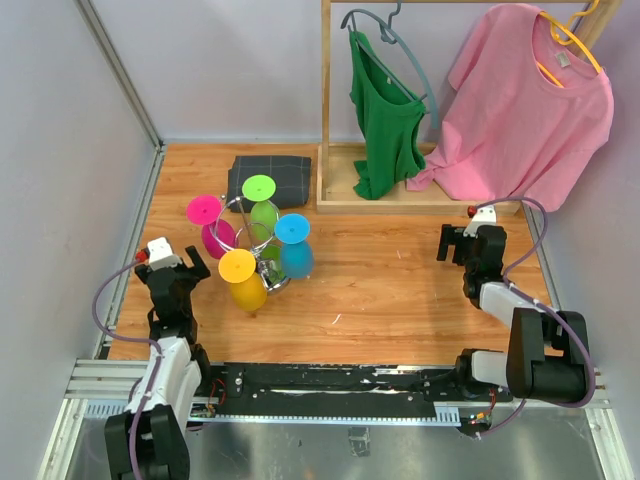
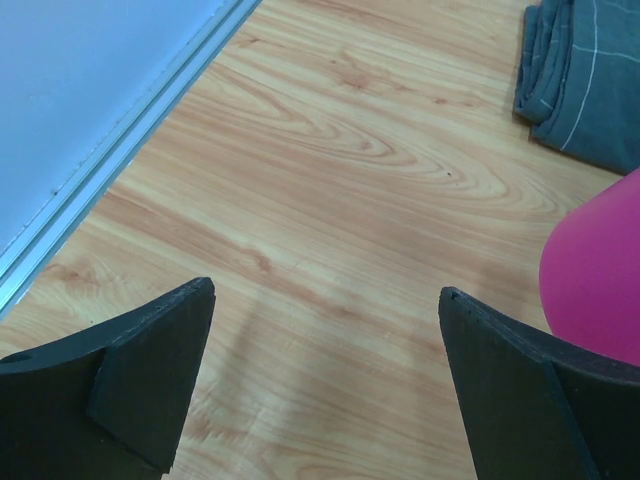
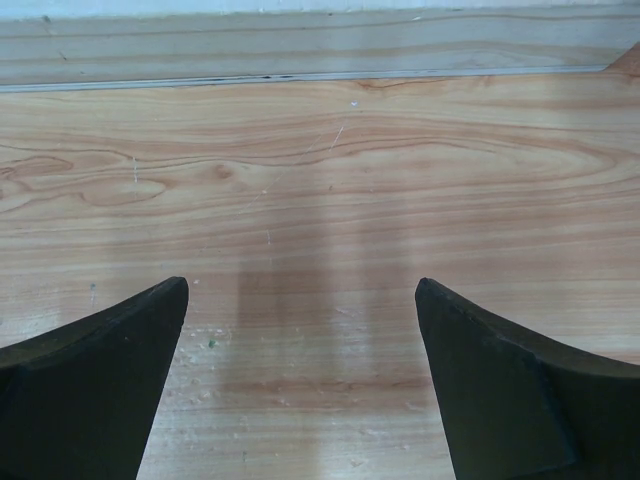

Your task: Take the wine glass off the wine glass rack

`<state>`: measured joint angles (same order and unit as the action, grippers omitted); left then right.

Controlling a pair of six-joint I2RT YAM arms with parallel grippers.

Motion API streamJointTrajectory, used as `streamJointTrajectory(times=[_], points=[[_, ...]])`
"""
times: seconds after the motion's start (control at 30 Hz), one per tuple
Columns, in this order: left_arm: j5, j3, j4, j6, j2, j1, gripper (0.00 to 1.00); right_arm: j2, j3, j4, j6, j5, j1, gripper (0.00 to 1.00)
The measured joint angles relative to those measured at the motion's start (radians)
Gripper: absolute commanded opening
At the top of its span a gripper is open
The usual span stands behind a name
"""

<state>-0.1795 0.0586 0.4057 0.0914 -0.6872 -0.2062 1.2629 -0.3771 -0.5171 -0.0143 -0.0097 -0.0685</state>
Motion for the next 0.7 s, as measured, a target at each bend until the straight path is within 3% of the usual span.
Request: streamJointTrajectory(times=[0.3,0.57,0.7], points=[[-0.053,0.018,-0.070,0.019,0.050,0.000,0.98,-0.018,-0.021,0.059,0.016,-0.010,0.000,0.98],[-0.109,0.230,-0.264,0.148,-0.076,-0.040,0.99,-0.131,-0.026,0.168,0.023,-0.010,0.000,0.98],[-0.121,0.280,-0.348,0.180,-0.067,-0.043,0.99,-0.192,-0.026,0.218,0.029,-0.010,0.000,0.98]])
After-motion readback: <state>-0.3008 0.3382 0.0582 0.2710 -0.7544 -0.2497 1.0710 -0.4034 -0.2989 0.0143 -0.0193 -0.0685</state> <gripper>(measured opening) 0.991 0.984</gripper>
